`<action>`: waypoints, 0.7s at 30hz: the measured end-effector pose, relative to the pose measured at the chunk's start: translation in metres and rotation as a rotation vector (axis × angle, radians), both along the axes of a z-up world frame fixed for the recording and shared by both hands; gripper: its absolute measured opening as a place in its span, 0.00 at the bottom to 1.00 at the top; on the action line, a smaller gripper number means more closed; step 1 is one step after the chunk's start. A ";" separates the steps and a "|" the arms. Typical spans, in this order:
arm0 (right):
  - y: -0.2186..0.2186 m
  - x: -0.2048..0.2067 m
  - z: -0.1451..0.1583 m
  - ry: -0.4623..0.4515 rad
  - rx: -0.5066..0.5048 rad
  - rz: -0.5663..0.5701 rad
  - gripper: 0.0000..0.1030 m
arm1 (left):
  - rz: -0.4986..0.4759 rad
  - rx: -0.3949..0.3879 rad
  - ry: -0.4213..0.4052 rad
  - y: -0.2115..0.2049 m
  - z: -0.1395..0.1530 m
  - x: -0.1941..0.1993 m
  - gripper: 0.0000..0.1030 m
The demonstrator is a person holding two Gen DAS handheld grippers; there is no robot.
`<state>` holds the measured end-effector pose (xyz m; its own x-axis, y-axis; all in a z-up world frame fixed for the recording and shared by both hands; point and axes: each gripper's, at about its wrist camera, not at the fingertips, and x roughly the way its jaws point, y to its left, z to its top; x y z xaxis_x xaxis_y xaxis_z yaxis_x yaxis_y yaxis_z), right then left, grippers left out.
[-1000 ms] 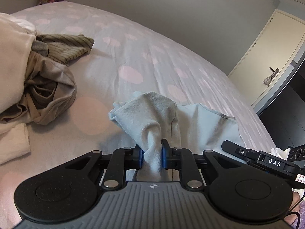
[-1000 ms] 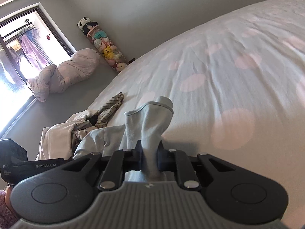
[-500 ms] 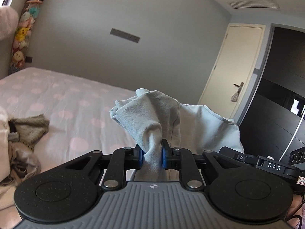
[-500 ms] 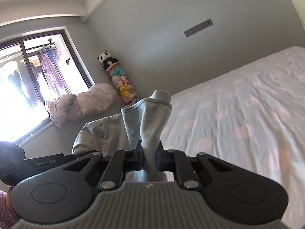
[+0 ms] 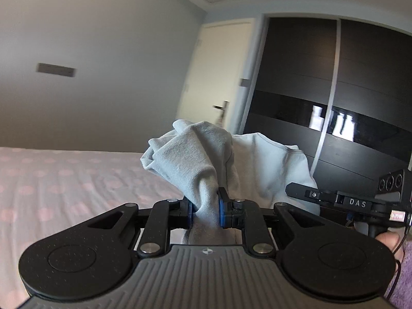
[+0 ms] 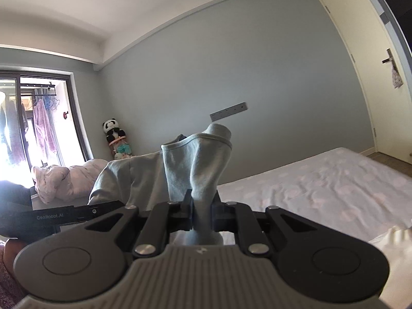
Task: Fold clothes
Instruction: 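Grasp the garment end with the left gripper while the right gripper grasps beside it, then lift the folded garment with both grippers and carry it toward the white clothes stack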
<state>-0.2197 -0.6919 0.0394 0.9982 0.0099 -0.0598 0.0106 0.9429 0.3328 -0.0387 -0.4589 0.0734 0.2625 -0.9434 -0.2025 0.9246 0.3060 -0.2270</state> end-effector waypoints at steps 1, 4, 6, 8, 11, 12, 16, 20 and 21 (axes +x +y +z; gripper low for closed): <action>-0.012 -0.013 0.004 0.003 -0.005 -0.018 0.14 | -0.027 0.004 -0.005 -0.015 0.001 -0.007 0.15; -0.046 -0.052 0.011 0.021 -0.027 -0.074 0.14 | -0.108 0.017 -0.007 -0.058 0.002 -0.029 0.15; -0.068 -0.073 0.012 0.046 -0.040 -0.117 0.14 | -0.156 0.029 0.001 -0.085 -0.001 -0.049 0.15; -0.089 -0.093 0.011 0.068 -0.035 -0.150 0.14 | -0.197 0.038 0.024 -0.105 -0.011 -0.058 0.15; -0.116 -0.114 0.008 0.113 -0.036 -0.198 0.14 | -0.253 0.058 0.068 -0.135 -0.028 -0.071 0.15; -0.125 -0.121 0.006 0.128 -0.037 -0.214 0.14 | -0.256 0.070 0.075 -0.142 -0.035 -0.069 0.15; -0.157 -0.131 -0.004 0.205 -0.029 -0.260 0.14 | -0.263 0.119 0.103 -0.170 -0.060 -0.063 0.15; -0.187 -0.113 -0.025 0.268 0.001 -0.262 0.14 | -0.269 0.168 0.131 -0.197 -0.085 -0.056 0.15; -0.194 -0.106 -0.031 0.285 0.007 -0.259 0.14 | -0.270 0.180 0.137 -0.204 -0.092 -0.054 0.15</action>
<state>-0.3260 -0.8860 0.0081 0.9111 -0.2387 -0.3359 0.3409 0.8946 0.2889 -0.0928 -0.6629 -0.0184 -0.0328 -0.9211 -0.3879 0.9421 0.1010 -0.3197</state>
